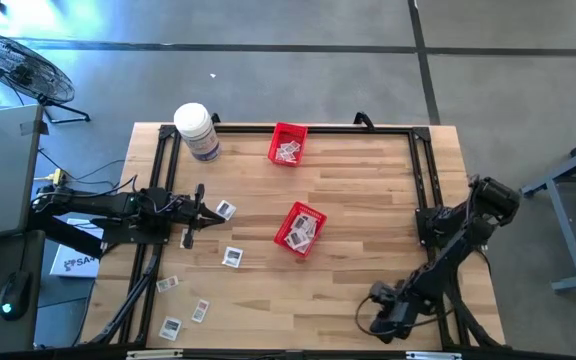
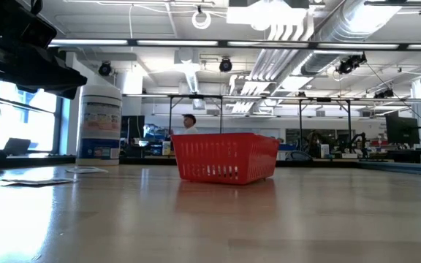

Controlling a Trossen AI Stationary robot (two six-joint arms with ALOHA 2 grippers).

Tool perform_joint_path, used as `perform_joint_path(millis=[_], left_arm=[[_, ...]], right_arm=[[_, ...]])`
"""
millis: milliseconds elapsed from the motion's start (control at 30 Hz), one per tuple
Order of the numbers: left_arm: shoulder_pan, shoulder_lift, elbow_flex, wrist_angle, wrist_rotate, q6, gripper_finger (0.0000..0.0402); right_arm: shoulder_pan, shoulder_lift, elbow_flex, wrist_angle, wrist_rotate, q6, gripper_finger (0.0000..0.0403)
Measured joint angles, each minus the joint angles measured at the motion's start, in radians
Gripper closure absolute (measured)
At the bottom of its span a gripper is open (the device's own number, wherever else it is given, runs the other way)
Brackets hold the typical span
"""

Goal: Pick & Place First Aid Supplies
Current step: Put the white ointment pack into the top red bin

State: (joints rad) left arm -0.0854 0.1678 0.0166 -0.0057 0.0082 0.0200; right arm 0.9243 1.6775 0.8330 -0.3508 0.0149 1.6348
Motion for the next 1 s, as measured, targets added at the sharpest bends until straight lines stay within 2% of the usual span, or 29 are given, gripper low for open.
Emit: perform_joint_path(millis=[100, 233, 367, 467, 767, 1000], left_arm=[[0.0, 0.0, 0.0, 0.0, 0.0, 0.0, 0.038], [0.0, 0.0, 0.0, 0.0, 0.0, 0.0, 0.038], [0.0, 0.0, 0.0, 0.0, 0.0, 0.0, 0.038], [0.0, 0.0, 0.0, 0.0, 0.0, 0.0, 0.038], [0.0, 0.0, 0.0, 0.0, 0.0, 0.0, 0.038], [0.0, 0.0, 0.0, 0.0, 0.0, 0.0, 0.038]], right_arm=[[-0.053, 0.004, -0.003, 0.07, 0.103, -0.081, 0.0295], [-0.135, 0.005, -0.005, 0.199, 0.243, -0.274, 0.0295], [-0.178, 0.005, -0.003, 0.373, 0.283, -0.515, 0.0295], [-0.173, 0.003, -0.002, 0.408, 0.313, -0.618, 0.0295], [-0.108, 0.066, -0.002, 0.365, 0.398, -0.675, 0.0295], [-0.046, 0.13, -0.002, 0.311, 0.567, -0.74, 0.0295]])
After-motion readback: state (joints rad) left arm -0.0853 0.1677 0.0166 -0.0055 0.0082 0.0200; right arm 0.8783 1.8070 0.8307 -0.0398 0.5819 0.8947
